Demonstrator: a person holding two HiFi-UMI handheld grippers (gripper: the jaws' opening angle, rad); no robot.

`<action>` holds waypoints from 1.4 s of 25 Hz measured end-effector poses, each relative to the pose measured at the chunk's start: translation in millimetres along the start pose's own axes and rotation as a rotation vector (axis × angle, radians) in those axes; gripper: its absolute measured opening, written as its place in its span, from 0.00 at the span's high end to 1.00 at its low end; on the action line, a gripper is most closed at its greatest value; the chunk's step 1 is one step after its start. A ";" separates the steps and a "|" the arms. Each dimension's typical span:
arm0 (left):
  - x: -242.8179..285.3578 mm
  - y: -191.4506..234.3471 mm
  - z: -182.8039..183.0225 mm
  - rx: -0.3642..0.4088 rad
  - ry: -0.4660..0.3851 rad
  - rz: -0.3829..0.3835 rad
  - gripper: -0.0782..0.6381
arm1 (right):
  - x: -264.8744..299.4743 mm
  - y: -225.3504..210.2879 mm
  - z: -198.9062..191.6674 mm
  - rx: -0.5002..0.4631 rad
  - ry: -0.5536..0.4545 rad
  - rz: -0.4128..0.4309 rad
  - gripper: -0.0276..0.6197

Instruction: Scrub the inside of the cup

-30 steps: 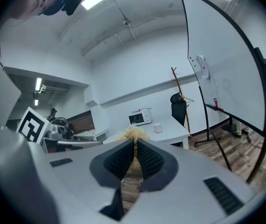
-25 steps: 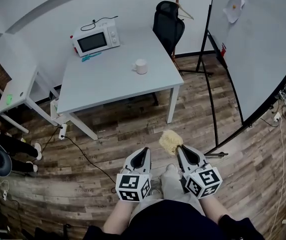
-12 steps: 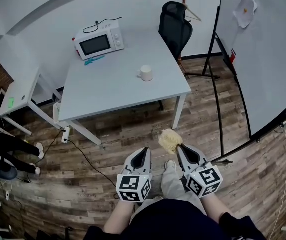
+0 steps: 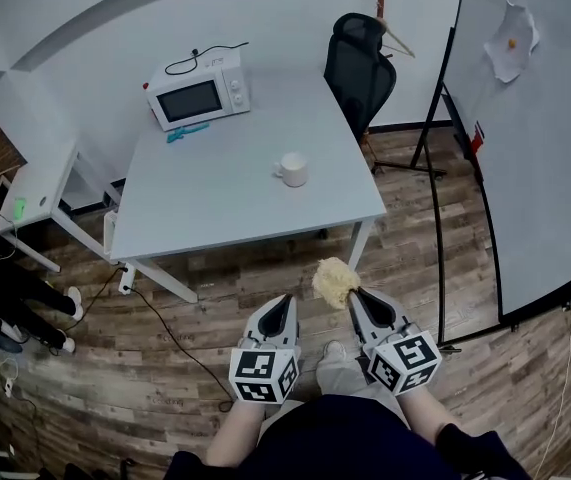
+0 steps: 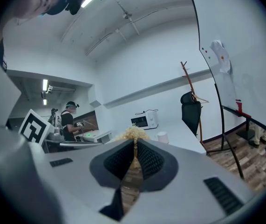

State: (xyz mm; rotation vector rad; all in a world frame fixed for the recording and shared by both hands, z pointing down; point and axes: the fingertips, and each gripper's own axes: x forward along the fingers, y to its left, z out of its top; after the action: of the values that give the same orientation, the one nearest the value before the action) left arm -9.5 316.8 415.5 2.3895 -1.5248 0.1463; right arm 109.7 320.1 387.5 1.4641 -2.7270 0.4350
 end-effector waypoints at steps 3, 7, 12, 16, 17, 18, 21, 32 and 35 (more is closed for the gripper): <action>21.0 3.5 8.8 -0.006 -0.005 0.012 0.87 | 16.8 -16.1 12.1 -0.009 -0.004 0.015 0.90; 49.6 6.1 17.7 -0.006 -0.008 0.027 0.87 | 36.9 -39.0 22.4 -0.011 -0.003 0.030 0.90; 83.3 10.8 25.9 -0.014 -0.010 0.049 0.87 | 60.5 -65.9 29.3 -0.010 0.010 0.054 0.90; 111.5 15.1 30.1 -0.019 -0.009 0.064 0.87 | 79.8 -89.3 36.0 -0.011 0.012 0.069 0.90; 118.5 15.7 30.9 -0.020 -0.010 0.067 0.87 | 84.3 -95.2 37.0 -0.012 0.012 0.073 0.90; 125.3 16.5 31.7 -0.020 -0.011 0.070 0.87 | 88.9 -100.6 38.2 -0.012 0.013 0.078 0.90; 143.8 19.5 34.9 -0.019 -0.013 0.075 0.87 | 102.1 -113.8 42.8 -0.015 0.012 0.092 0.90; 175.6 30.8 40.4 -0.037 -0.007 0.115 0.87 | 130.6 -141.7 47.4 0.010 0.036 0.124 0.90; 180.8 40.8 38.9 -0.065 -0.003 0.131 0.87 | 137.6 -145.3 46.9 0.018 0.042 0.123 0.90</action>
State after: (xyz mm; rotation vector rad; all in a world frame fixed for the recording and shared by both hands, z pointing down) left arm 28.7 132.0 431.0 2.2419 -1.6614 0.1194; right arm 157.0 120.2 396.5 1.2800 -2.7968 0.4889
